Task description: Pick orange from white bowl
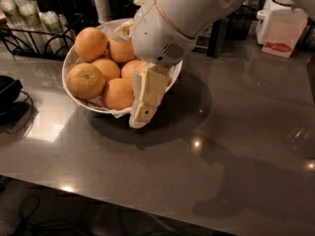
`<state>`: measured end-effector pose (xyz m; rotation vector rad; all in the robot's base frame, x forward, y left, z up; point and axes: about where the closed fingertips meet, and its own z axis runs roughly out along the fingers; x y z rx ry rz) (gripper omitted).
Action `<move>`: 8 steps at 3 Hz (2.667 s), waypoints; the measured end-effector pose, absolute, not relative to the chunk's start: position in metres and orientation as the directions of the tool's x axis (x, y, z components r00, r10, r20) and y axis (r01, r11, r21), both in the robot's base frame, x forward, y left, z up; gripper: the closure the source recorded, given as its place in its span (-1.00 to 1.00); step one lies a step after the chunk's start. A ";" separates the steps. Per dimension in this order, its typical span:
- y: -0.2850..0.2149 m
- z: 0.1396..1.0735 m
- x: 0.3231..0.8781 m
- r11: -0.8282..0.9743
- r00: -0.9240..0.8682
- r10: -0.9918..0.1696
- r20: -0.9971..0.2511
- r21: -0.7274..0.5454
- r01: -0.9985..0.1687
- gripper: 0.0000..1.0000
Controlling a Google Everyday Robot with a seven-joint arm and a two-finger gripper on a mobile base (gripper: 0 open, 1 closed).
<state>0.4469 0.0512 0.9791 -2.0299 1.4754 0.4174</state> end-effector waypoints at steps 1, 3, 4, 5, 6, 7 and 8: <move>0.089 0.974 0.451 -0.218 0.343 -0.704 -0.622 -0.270 -0.938 -1.00; 0.109 0.981 0.476 -0.079 0.226 -0.642 -0.733 -0.230 -0.970 -1.00; 0.098 0.984 0.489 0.002 0.151 -0.628 -0.763 -0.196 -0.981 -1.00; 0.098 0.984 0.489 0.002 0.151 -0.628 -0.763 -0.196 -0.981 -1.00; 0.098 0.984 0.489 0.001 0.152 -0.628 -0.763 -0.196 -0.981 -0.82; 0.101 0.984 0.490 -0.005 0.156 -0.630 -0.761 -0.197 -0.980 -0.77; 0.107 0.982 0.493 -0.020 0.165 -0.635 -0.755 -0.198 -0.980 -0.70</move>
Offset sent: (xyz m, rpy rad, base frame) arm 0.0326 0.0768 -0.0046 0.2546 0.0876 -0.0837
